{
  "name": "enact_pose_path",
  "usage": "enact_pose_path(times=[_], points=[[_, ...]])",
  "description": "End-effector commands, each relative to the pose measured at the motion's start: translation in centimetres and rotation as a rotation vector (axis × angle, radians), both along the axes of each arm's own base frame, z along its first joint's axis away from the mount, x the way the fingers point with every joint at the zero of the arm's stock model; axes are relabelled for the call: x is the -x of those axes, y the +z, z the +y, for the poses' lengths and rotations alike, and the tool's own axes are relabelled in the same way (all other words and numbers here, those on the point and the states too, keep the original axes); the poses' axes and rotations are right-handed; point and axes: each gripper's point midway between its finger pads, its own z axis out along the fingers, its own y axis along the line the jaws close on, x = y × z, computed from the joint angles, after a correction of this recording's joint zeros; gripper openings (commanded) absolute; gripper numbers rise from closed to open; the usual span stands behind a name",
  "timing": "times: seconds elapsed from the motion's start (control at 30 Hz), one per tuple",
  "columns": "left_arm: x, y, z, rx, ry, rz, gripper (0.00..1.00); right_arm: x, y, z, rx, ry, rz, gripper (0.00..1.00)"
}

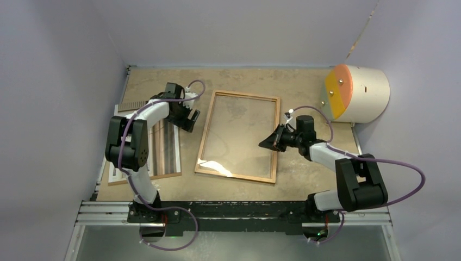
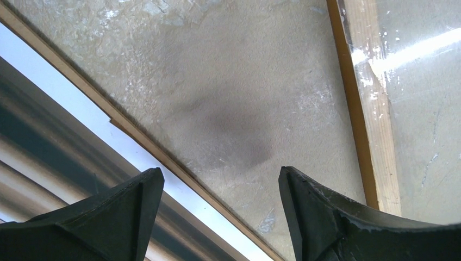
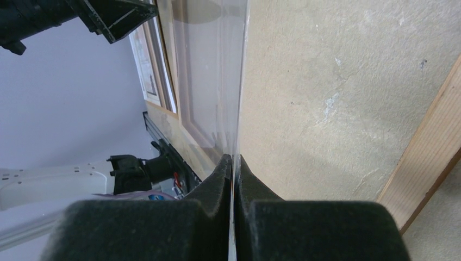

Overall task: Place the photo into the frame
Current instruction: Adjust the photo frame item on the photo frame.

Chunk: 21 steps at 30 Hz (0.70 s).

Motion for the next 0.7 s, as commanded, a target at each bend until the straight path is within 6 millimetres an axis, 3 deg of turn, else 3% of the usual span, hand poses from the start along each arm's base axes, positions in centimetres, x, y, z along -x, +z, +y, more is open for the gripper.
enact_pose_path(times=[0.0,0.67], points=[[-0.8,1.5,-0.7,0.017,-0.013,-0.051,0.82,-1.8,0.9,-0.1,-0.001,-0.030,-0.073,0.00],[-1.0,1.0,-0.6,0.005,-0.008,-0.047,0.82,-2.3,-0.6,-1.5,0.022,-0.103,-0.056,0.00]])
